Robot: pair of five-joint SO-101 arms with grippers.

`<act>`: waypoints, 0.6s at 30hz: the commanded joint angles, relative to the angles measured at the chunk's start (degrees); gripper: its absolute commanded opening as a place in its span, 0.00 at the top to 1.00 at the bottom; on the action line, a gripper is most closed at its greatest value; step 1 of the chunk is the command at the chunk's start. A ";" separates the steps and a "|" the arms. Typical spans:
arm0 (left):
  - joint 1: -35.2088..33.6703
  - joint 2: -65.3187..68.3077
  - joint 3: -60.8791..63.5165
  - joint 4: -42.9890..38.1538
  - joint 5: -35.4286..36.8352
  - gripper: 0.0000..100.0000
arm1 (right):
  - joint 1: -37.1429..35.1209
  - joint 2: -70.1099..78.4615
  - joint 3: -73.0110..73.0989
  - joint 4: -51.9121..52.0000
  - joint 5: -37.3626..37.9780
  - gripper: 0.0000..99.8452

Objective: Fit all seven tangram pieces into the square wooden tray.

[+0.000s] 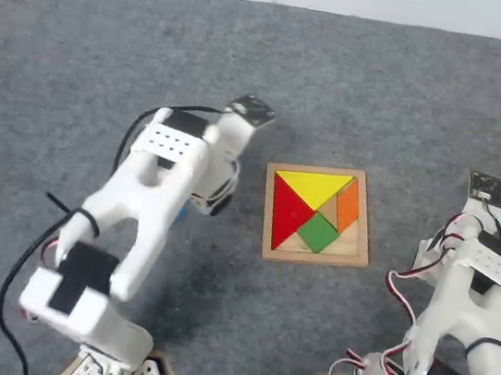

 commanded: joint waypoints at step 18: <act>-16.44 -4.48 8.84 -9.93 -11.08 0.80 | -0.40 -3.30 -0.70 -0.57 0.53 0.91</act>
